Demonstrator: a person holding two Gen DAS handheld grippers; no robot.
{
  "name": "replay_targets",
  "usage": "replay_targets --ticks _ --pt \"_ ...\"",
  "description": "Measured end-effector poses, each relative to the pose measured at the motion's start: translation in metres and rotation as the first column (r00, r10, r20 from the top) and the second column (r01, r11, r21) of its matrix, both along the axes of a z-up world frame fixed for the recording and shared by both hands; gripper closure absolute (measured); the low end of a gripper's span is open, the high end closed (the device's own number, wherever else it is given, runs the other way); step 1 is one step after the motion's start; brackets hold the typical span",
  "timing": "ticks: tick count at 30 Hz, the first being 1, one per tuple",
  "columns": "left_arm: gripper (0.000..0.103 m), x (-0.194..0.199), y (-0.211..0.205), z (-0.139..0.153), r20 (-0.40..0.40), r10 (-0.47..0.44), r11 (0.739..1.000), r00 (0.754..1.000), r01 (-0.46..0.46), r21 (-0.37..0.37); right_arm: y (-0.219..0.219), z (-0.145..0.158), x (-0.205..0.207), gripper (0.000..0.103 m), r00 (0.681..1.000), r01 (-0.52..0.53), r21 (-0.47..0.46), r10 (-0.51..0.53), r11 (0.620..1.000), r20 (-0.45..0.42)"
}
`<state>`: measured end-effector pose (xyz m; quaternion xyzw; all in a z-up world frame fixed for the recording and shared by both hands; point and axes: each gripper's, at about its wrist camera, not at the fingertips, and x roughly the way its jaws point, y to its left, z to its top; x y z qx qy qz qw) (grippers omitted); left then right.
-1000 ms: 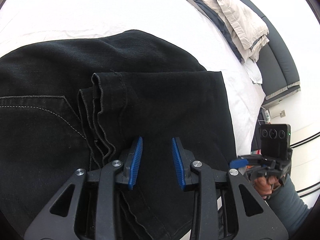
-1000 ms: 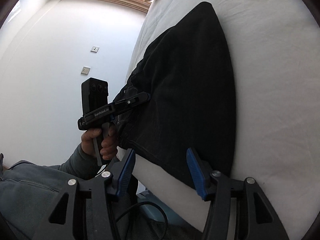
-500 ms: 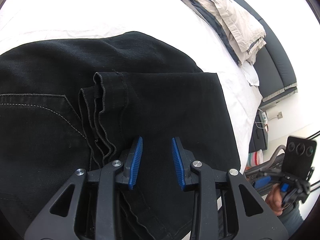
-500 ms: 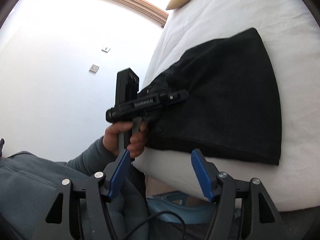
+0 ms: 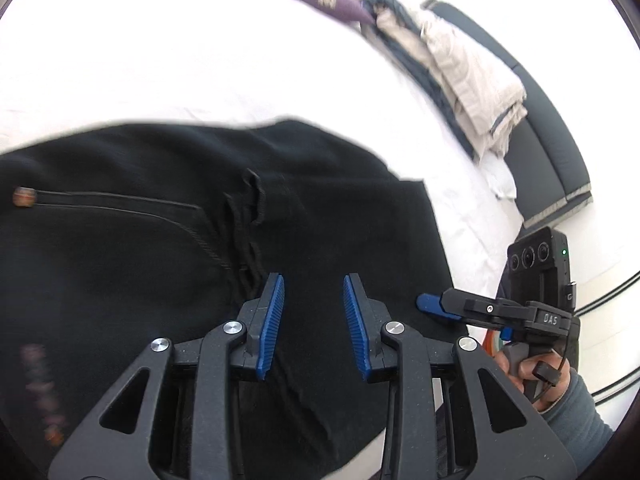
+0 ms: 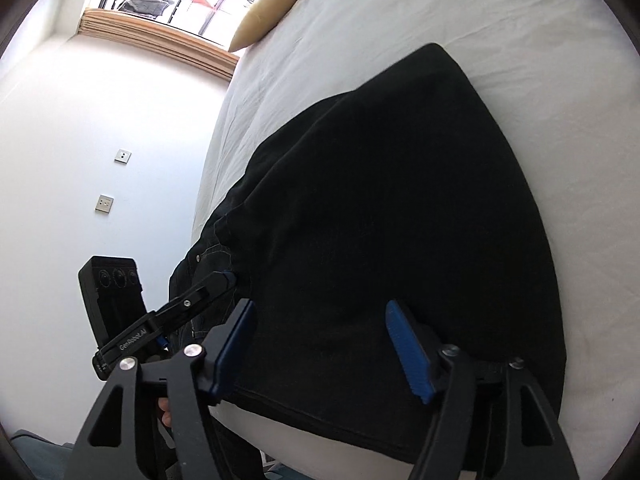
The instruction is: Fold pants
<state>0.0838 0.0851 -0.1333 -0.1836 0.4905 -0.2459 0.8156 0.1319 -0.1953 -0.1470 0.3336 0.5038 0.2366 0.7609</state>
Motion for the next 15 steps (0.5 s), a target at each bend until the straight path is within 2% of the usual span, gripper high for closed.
replay_targets --ticks 1,3,5,8,10,12,15 --pt "0.048 -0.01 0.014 0.011 0.028 0.039 0.999 0.999 -0.039 0.002 0.006 0.007 -0.003 0.031 1.0 -0.006 0.025 0.005 1.0 0.027" --pt "0.017 -0.033 0.047 0.031 0.097 0.14 0.99 0.985 -0.138 -0.03 0.022 0.017 -0.006 0.031 0.997 -0.021 0.075 0.016 0.997 0.072" --pt "0.014 -0.06 0.084 0.047 0.151 0.237 0.971 0.96 -0.232 -0.053 0.042 0.021 -0.005 0.03 0.995 -0.048 0.118 0.038 0.992 0.088" --pt "0.012 -0.094 0.136 0.055 0.142 0.355 0.935 0.924 -0.351 -0.054 0.078 0.023 0.004 0.03 0.991 -0.109 0.14 0.096 0.984 0.095" --pt "0.012 -0.116 0.175 0.052 0.109 0.473 0.881 0.874 -0.468 -0.066 0.098 0.023 0.008 0.03 0.987 -0.142 0.152 0.128 0.978 0.096" --pt "0.01 -0.138 0.209 0.046 0.077 0.584 0.811 0.808 -0.579 -0.085 0.116 0.022 0.012 0.03 0.985 -0.159 0.177 0.143 0.971 0.099" --pt "0.01 -0.156 0.239 0.028 0.02 0.673 0.737 0.739 -0.668 -0.101 0.131 0.02 0.018 0.03 0.984 -0.164 0.23 0.145 0.959 0.099"
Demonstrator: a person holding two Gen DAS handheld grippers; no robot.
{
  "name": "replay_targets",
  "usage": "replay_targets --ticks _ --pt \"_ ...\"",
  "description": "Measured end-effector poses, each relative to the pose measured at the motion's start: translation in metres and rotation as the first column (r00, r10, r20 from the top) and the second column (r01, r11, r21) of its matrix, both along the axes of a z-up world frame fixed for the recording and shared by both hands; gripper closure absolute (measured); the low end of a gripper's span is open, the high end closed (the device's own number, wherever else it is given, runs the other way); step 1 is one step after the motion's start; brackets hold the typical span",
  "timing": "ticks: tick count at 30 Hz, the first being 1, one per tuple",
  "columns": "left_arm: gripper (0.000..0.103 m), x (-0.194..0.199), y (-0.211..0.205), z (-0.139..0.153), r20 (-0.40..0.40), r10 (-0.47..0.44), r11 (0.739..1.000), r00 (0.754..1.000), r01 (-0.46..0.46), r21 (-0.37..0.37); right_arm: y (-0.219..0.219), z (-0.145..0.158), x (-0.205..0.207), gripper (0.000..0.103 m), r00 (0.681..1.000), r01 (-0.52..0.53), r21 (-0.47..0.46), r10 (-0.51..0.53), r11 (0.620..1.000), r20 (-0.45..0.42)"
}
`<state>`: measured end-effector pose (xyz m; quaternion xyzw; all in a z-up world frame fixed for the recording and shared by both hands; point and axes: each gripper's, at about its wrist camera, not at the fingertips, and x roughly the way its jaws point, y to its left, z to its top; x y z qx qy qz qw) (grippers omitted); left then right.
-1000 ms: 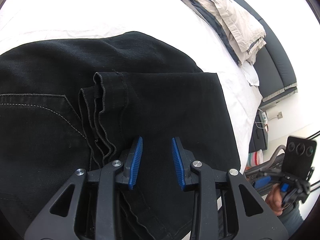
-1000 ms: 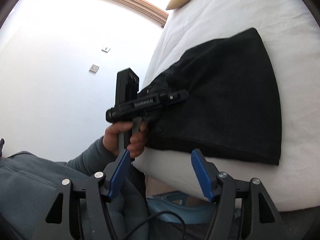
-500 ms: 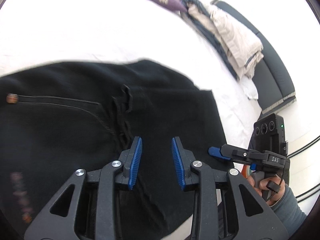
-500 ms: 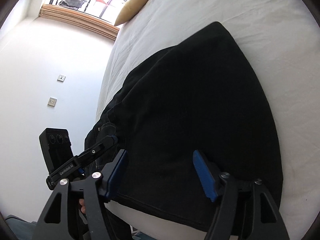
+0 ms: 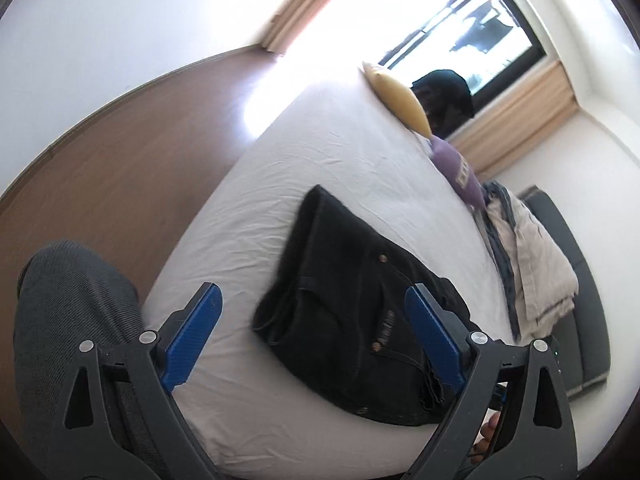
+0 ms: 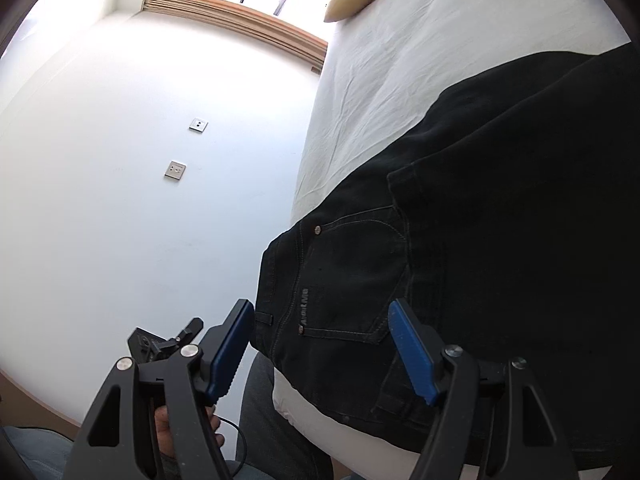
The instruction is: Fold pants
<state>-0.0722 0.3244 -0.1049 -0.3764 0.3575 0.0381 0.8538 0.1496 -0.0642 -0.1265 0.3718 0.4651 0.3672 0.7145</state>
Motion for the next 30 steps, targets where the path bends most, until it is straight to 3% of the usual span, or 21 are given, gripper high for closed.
replay_targets --ticks 2,7,20,21,28,30 --pt "0.01 -0.002 0.009 -0.017 -0.032 0.034 0.995 0.999 -0.037 -0.089 0.005 -0.001 0.001 0.03 1.0 0.0 0.028 0.0 1.0 -0.006" --pt "0.009 -0.004 -0.005 -0.055 -0.065 0.007 0.97 0.998 -0.022 -0.241 0.001 -0.004 0.0 0.03 1.0 0.012 0.09 -0.01 0.996 -0.023" --pt "0.012 0.024 -0.009 -0.094 -0.049 0.065 0.905 0.997 -0.08 -0.417 0.0 -0.016 0.001 0.03 0.998 -0.015 0.164 0.024 0.986 -0.052" --pt "0.014 0.027 -0.009 -0.095 -0.05 0.066 0.902 0.997 -0.082 -0.425 0.001 -0.016 0.002 0.03 0.998 -0.019 0.167 0.028 0.986 -0.052" --pt "0.066 0.042 -0.013 -0.11 -0.086 0.038 0.87 0.996 -0.076 -0.487 0.008 -0.017 0.008 0.03 0.997 -0.042 0.166 0.054 0.985 -0.063" --pt "0.071 0.04 -0.009 -0.118 -0.09 0.046 0.846 0.995 -0.087 -0.527 0.011 -0.016 0.012 0.03 0.996 -0.054 0.16 0.064 0.986 -0.061"
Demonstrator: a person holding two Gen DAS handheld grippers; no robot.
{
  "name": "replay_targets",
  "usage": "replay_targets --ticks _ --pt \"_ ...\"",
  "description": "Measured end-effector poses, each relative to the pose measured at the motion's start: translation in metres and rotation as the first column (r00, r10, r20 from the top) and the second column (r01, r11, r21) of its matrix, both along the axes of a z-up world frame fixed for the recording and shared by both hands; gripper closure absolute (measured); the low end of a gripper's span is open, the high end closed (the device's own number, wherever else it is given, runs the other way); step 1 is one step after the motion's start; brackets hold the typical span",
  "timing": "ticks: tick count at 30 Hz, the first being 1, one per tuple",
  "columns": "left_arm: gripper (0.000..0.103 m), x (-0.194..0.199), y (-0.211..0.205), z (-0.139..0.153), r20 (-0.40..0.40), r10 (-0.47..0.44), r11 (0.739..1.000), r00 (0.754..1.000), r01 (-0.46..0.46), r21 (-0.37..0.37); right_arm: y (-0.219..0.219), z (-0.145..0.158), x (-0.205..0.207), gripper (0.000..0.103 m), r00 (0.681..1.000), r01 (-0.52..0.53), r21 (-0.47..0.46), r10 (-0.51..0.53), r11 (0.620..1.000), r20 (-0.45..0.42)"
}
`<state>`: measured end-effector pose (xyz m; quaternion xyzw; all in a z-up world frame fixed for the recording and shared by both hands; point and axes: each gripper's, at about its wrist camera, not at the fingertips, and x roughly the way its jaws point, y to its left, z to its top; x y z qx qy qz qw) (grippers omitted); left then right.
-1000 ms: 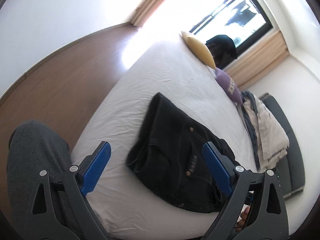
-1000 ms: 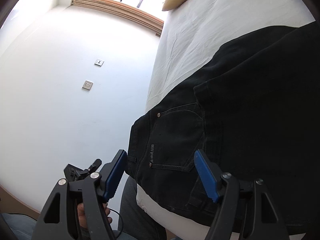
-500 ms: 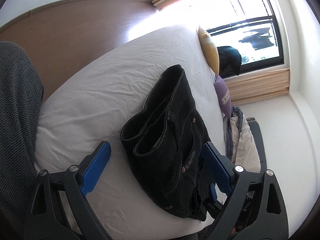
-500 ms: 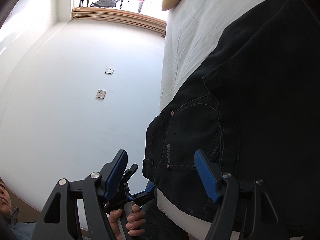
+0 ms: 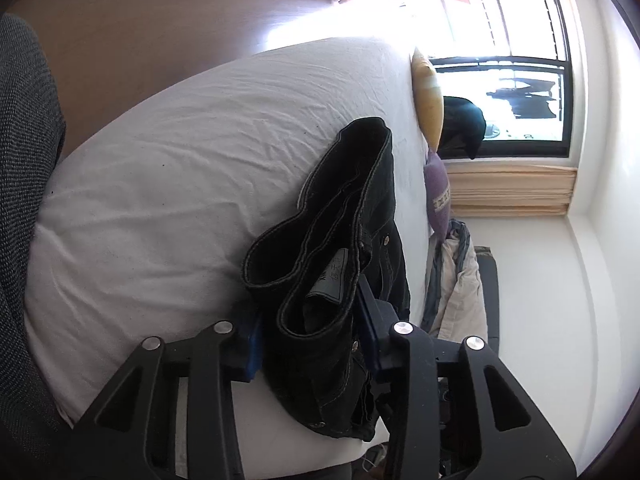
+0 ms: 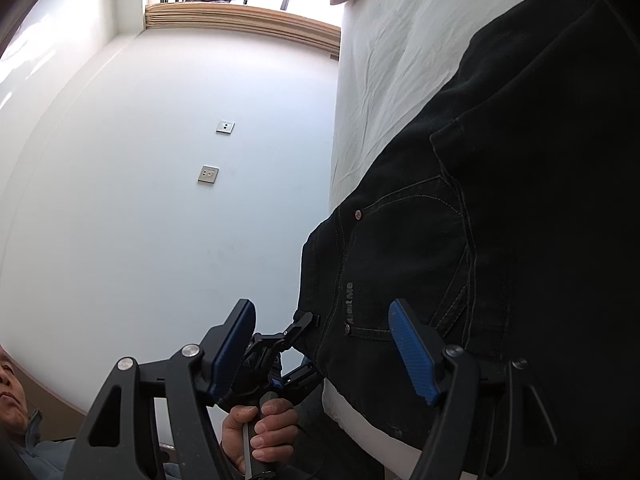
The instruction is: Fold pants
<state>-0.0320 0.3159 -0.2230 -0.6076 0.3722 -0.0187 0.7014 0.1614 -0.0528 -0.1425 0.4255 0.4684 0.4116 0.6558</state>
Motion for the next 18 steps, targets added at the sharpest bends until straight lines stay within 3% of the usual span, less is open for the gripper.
replay_targets --ticks 4,8,13,18 --pt "0.081 0.001 0.001 -0.002 0.013 -0.011 1.0 1.0 0.011 -0.009 0.013 0.002 0.016 0.03 1.0 -0.018 -0.029 0.018 0.999 -0.001" --pt "0.084 0.006 0.003 -0.001 0.02 -0.021 1.0 1.0 0.021 -0.006 0.031 0.004 0.034 0.03 0.999 -0.052 -0.063 0.053 0.997 0.009" --pt "0.087 0.006 0.006 0.007 0.026 -0.04 0.999 0.999 0.039 0.024 0.05 -0.018 0.064 0.032 0.998 -0.053 -0.288 0.04 0.956 -0.051" --pt "0.09 0.011 -0.002 0.038 0.059 -0.079 0.991 0.995 0.072 0.113 0.043 -0.002 0.061 0.032 0.999 -0.035 -0.273 0.035 0.961 -0.004"
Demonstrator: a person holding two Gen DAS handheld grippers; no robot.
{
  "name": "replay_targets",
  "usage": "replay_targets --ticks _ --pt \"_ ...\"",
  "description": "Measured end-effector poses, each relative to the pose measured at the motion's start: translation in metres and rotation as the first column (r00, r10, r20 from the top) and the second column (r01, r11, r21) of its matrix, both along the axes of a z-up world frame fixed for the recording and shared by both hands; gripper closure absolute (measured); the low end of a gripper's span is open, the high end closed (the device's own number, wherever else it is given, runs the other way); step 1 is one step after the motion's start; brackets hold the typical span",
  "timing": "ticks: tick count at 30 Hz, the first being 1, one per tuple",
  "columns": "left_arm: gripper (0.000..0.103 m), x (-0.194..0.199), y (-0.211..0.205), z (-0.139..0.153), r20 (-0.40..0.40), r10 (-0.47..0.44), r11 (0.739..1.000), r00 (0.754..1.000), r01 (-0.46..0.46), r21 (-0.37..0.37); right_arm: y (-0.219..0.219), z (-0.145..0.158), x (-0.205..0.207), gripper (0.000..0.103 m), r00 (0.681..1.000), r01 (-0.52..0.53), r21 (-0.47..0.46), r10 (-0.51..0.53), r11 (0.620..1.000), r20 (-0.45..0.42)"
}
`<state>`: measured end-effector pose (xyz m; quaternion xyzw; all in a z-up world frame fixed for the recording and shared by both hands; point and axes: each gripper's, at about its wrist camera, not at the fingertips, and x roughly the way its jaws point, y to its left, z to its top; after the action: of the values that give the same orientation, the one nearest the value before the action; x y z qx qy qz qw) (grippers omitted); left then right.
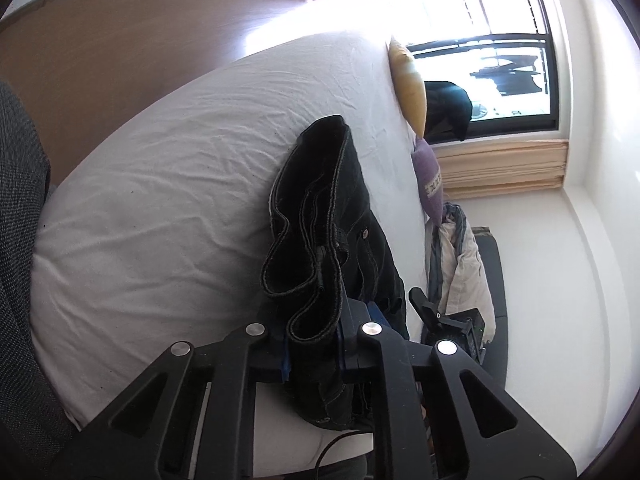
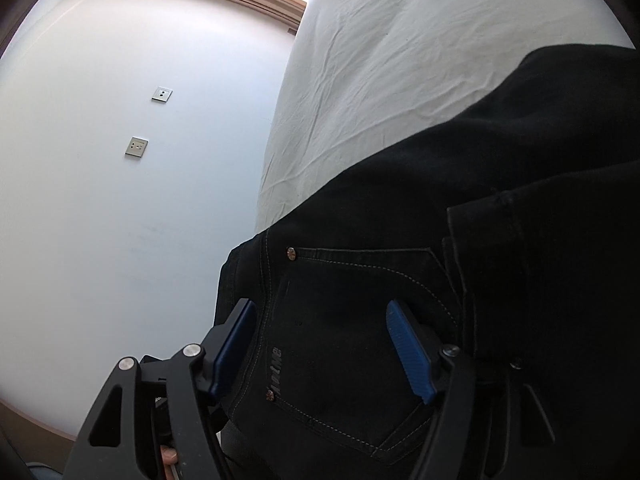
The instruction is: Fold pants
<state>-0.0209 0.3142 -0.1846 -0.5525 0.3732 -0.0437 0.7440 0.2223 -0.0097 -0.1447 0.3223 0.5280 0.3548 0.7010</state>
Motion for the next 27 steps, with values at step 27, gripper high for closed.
replay_targets --ticks 27 --pt "0.09 0.059 -0.157 0.159 0.185 -0.378 0.849 0.907 0.26 0.461 -0.098 0.016 0.001 0.022 0.999 0.046 0.123 -0.045 0.991 -0.009"
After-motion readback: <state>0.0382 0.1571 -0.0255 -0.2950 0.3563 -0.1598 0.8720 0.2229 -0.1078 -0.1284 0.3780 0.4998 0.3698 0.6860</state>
